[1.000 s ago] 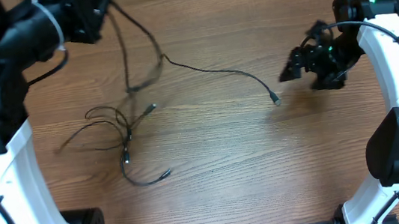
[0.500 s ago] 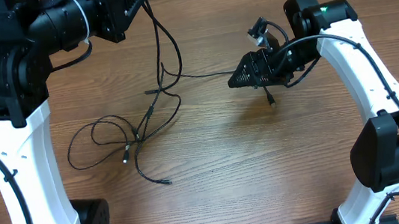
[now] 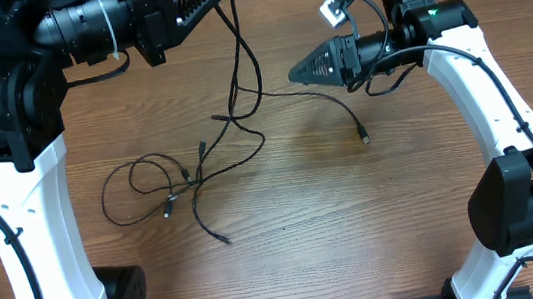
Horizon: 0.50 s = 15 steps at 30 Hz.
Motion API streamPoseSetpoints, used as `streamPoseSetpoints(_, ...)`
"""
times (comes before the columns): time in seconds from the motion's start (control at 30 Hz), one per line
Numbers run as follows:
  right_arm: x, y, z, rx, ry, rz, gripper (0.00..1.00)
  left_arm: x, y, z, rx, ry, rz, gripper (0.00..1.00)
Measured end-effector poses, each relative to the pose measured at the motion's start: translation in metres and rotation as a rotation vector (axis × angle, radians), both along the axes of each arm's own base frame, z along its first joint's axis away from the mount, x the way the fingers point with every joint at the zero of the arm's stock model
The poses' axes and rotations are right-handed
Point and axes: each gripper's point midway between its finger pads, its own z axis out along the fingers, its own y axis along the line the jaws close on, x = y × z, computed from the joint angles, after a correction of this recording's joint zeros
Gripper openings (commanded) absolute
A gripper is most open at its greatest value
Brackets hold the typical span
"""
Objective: Untangle cables
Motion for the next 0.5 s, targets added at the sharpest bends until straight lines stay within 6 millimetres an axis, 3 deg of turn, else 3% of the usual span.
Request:
streamPoseSetpoints(0.2,-0.003,0.012,0.008,0.037,0.024,0.024,0.95,-0.011,-0.012,0.010,-0.026,-0.040,-0.078,0.04)
streamPoseSetpoints(0.5,-0.025,0.062,0.010,0.019,0.060,0.112,0.91,-0.027,-0.035,0.012,-0.031,-0.056,-0.156,0.04)
